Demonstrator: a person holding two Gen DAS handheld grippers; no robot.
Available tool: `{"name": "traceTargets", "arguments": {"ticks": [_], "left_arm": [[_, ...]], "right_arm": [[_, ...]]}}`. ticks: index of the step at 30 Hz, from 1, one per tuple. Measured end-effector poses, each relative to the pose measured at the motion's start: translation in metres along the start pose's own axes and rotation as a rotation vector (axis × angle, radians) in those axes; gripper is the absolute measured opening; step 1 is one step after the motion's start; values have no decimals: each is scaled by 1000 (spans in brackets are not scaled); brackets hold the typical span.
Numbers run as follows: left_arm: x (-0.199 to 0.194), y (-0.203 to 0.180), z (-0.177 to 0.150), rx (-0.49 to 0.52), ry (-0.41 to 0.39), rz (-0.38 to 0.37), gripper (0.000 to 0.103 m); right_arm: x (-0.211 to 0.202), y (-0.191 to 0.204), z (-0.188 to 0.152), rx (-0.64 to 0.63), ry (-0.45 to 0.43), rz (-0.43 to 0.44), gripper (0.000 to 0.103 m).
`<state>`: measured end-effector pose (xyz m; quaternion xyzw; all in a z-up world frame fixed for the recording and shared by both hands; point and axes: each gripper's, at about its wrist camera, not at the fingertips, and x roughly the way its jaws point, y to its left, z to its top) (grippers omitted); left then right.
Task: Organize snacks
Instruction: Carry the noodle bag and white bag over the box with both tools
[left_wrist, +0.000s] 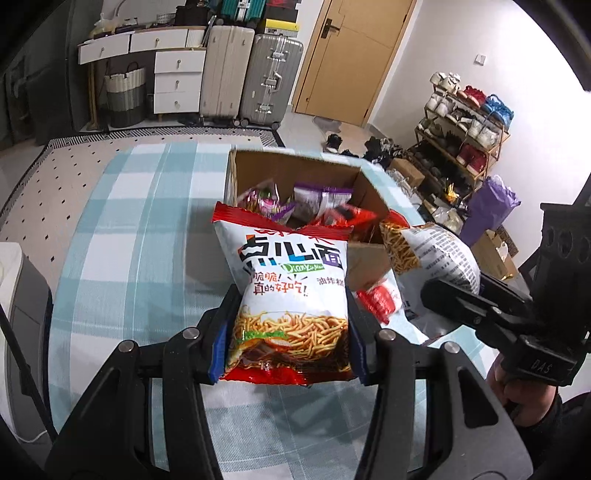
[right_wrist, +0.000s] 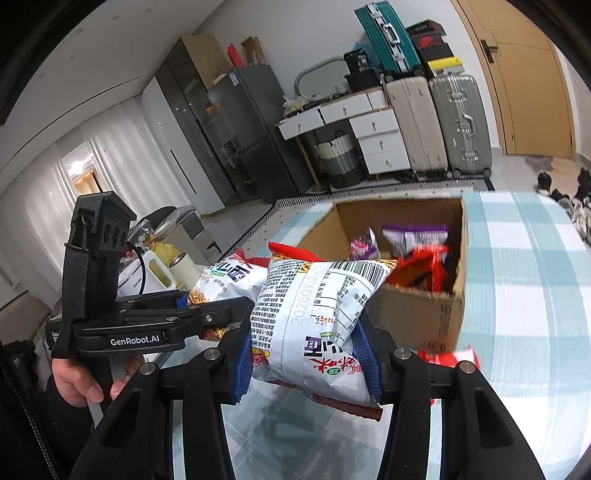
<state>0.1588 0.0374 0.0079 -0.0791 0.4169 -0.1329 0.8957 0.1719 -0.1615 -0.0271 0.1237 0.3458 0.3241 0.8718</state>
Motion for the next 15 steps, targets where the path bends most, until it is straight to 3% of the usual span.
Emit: {"name": "traceTargets", "arguments": {"ticks": [15], "left_arm": [[-13, -19, 60, 43, -53, -5, 48]], "right_arm": [[-10, 3, 57, -44, -49, -13, 48]]}}
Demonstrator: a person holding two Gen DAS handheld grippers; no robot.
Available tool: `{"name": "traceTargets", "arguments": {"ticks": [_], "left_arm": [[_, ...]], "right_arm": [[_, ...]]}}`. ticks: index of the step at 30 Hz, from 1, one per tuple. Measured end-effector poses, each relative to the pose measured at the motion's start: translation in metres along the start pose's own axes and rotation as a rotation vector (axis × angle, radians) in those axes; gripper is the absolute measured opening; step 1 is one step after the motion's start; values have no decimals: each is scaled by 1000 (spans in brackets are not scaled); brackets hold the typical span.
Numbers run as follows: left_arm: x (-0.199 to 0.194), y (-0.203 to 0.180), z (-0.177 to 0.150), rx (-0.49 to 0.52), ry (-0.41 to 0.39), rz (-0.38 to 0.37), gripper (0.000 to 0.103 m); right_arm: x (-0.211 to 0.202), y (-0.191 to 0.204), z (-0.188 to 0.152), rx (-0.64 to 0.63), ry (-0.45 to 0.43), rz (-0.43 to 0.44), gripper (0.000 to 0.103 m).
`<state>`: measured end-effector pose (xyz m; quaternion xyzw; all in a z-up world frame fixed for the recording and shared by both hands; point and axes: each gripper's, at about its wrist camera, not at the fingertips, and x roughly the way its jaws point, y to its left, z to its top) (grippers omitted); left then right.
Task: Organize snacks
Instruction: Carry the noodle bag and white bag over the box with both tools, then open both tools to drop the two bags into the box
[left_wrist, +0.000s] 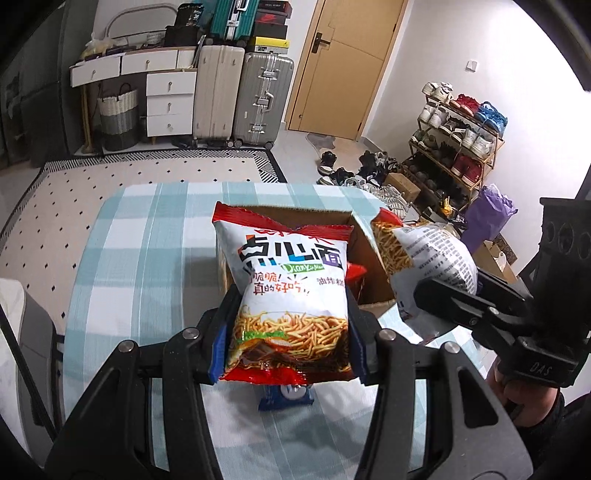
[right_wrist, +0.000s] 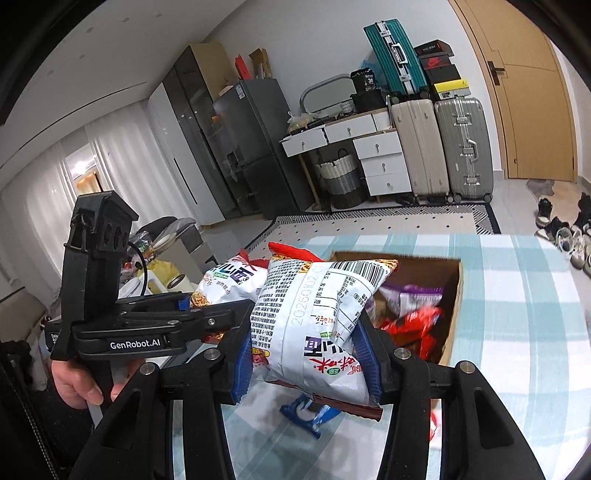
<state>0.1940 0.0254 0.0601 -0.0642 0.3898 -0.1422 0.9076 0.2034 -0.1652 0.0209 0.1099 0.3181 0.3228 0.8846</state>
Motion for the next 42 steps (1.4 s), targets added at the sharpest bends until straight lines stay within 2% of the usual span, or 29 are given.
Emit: {"name": "traceTargets", "arguments": {"ticks": [8, 15, 31, 35, 38, 39, 40, 42], "left_arm": [[25, -10, 35, 17, 2, 16, 48], [57, -2, 52, -24, 15, 20, 48], [135, 4, 66, -12, 80, 1, 48], [146, 6, 69, -40, 86, -19, 49], [151, 8, 71, -54, 91, -4, 57], [152, 12, 72, -68, 93, 4, 68], [151, 15, 72, -83, 90, -15, 72], [146, 18, 72, -91, 76, -26, 74]], "right_arm": [[9, -8, 25, -8, -2, -17, 48], [27, -26, 42, 0, 10, -30, 49], [73, -60, 43, 42, 53, -72, 49], [80, -69, 43, 58, 64, -92, 51], [80, -75, 43, 79, 51, -106, 59], [79, -77, 43, 83, 50, -110, 62], [78, -79, 43, 86, 47, -107, 68], [74, -80, 43, 79, 39, -105, 68]]}}
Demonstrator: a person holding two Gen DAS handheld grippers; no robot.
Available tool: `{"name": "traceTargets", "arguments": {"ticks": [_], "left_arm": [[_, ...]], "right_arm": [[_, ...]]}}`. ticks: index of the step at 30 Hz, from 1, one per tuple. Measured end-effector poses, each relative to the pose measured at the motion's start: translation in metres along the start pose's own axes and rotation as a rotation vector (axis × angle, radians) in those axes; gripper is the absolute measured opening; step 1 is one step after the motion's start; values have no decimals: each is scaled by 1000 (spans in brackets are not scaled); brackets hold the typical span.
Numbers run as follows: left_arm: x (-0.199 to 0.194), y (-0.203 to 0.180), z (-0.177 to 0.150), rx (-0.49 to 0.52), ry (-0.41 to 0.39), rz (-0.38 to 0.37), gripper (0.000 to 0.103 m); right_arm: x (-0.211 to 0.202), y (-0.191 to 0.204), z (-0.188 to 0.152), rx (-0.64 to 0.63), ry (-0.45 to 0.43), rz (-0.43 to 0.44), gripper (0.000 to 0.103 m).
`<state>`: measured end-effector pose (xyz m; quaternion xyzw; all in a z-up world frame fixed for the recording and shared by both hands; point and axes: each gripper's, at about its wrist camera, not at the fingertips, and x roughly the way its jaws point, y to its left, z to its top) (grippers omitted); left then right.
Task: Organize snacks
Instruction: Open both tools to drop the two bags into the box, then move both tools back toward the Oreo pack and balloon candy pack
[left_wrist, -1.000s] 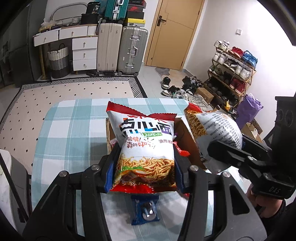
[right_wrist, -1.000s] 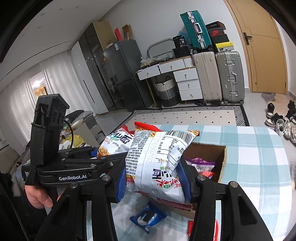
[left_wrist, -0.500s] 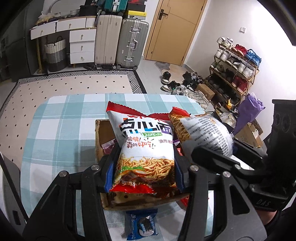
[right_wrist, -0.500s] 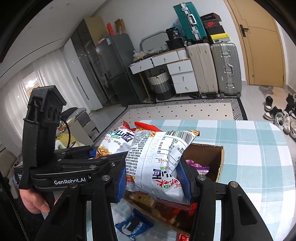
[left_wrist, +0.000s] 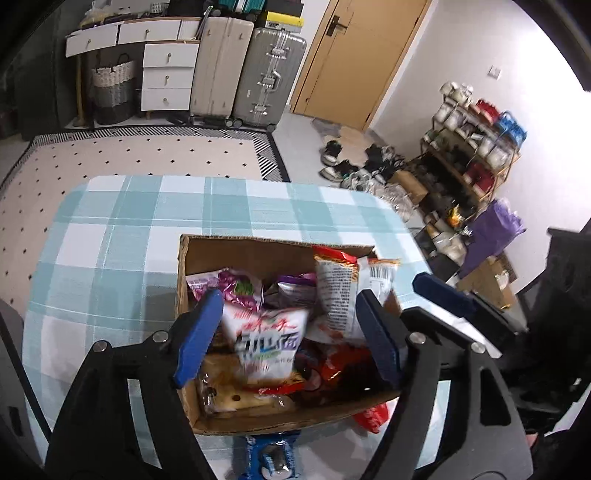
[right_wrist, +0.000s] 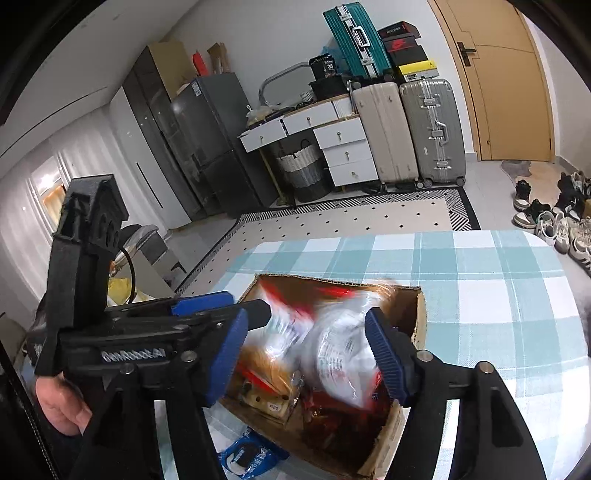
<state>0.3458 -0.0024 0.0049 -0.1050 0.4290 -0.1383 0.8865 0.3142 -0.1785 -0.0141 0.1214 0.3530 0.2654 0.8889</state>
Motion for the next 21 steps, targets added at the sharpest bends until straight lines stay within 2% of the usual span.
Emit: {"name": "traceTargets", "arguments": {"ticks": [1, 18, 21], "left_arm": [[-2, 0, 0, 4, -4, 6, 77], [-57, -12, -31, 45, -34, 47, 81], [-68, -13, -39, 47, -42, 48, 83]], "right_arm": [[-1, 0, 0, -5, -2, -4, 68], [-47, 21, -4, -35, -56, -1, 68], [-57, 27, -8, -61, -67, -24, 77]]}}
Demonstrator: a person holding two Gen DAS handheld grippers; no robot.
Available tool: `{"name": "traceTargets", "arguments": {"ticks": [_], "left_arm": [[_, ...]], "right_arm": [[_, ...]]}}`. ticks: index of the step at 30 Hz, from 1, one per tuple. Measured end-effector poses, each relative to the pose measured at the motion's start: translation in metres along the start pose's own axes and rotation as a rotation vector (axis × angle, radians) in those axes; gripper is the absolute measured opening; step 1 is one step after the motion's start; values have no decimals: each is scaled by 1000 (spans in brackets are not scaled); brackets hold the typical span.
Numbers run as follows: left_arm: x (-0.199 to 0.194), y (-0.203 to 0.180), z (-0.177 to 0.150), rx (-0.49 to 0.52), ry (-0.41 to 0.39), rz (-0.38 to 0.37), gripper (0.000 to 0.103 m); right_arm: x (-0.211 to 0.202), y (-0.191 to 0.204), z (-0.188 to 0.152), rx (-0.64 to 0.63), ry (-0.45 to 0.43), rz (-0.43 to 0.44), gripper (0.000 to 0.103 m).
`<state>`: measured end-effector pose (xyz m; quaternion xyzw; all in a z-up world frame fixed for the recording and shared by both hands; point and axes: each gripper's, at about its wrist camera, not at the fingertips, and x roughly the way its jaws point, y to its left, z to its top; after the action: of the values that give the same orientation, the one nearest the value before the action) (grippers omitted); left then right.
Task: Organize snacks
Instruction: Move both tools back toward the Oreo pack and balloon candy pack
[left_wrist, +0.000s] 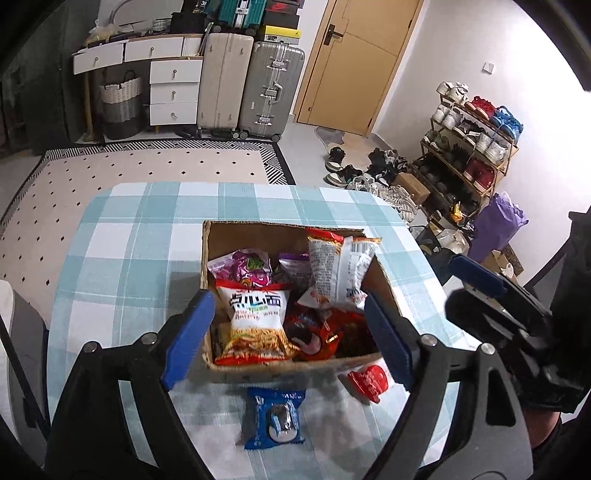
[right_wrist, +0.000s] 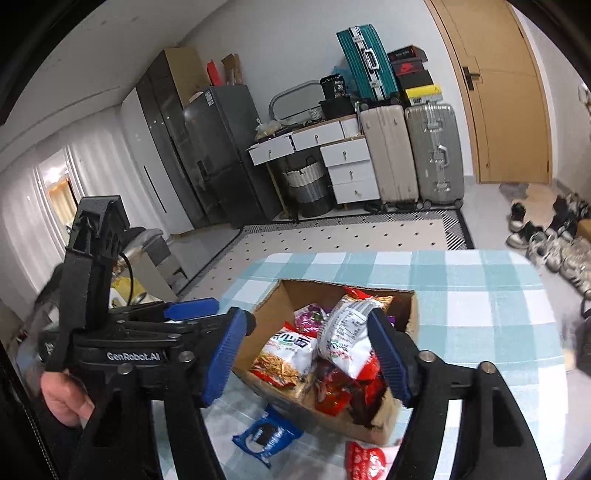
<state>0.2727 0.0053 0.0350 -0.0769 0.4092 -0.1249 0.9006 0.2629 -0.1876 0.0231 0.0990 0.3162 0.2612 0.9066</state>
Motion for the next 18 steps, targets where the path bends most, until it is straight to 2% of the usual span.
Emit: {"name": "traceTargets", "arguments": {"ticks": [5, 10, 18], "left_arm": [[-19, -9, -12, 23, -23, 21, 86], [-36, -14, -27, 25, -39, 31, 97], [-57, -17, -48, 18, -63, 50, 101]], "right_arm": [[-21, 8, -9, -7, -15, -2, 79], [-38, 15, -15, -9, -28, -7, 82], [-63, 21, -27, -9, -44, -19, 87]]}}
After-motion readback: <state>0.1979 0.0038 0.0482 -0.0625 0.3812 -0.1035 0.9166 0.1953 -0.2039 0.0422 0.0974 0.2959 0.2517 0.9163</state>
